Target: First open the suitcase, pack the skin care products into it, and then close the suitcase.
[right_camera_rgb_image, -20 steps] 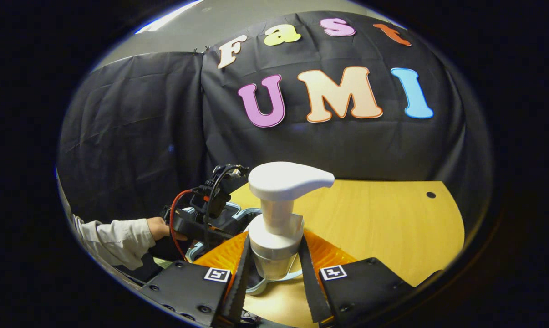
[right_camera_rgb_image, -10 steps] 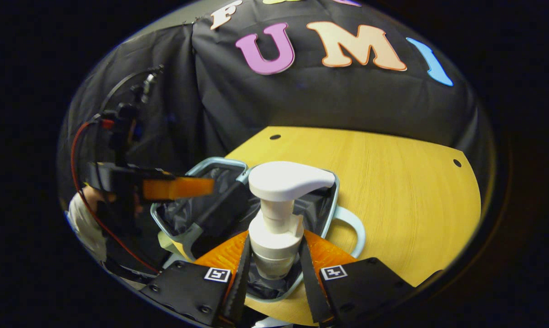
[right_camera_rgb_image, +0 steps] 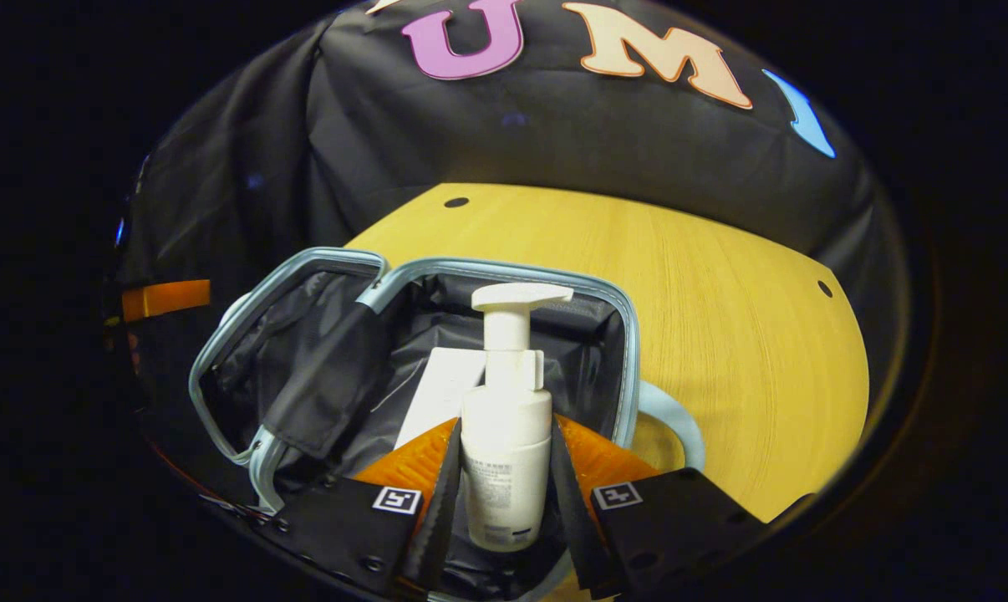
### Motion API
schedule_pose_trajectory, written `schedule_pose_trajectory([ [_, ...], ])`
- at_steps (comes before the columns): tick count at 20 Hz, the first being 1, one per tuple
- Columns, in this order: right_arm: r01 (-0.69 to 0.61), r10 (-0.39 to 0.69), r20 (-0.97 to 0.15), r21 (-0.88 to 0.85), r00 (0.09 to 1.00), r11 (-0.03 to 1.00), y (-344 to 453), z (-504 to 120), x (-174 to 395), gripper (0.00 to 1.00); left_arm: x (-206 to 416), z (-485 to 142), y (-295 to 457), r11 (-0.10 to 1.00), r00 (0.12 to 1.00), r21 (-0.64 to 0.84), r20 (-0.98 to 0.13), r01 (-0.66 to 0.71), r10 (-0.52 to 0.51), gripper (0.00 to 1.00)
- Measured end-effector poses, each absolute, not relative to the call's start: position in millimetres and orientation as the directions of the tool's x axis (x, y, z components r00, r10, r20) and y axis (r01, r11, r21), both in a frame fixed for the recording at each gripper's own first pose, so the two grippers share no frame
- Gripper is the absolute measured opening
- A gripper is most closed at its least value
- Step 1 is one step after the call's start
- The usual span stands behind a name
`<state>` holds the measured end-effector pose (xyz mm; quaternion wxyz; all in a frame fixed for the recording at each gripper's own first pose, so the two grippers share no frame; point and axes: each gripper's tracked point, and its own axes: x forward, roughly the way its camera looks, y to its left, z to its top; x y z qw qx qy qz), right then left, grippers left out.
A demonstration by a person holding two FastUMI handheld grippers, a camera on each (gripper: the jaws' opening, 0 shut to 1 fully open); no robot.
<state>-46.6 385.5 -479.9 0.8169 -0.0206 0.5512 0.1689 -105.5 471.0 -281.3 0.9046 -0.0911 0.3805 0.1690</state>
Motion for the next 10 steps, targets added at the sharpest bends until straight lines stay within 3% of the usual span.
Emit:
schedule_pose_trajectory([
  [2,-0.276,0.248,-0.917,0.162,0.313,0.947,390,-484,-52,0.59,-109,-287,496,0.917,0.632,-0.025,-0.732,-0.397,0.254,0.88],
  [4,-0.27,0.272,-0.901,0.183,0.339,0.945,399,-471,-46,0.82,-109,-295,516,0.909,0.613,-0.016,-0.744,-0.416,0.268,0.88],
  [5,-0.275,0.277,-0.894,0.185,0.352,0.944,402,-465,-46,0.99,-109,-299,524,0.904,0.601,-0.015,-0.752,-0.427,0.271,0.87],
  [10,-0.286,0.322,-0.851,0.213,0.415,0.934,406,-426,-44,0.94,-110,-336,574,0.877,0.527,-0.012,-0.803,-0.481,0.278,0.88],
])
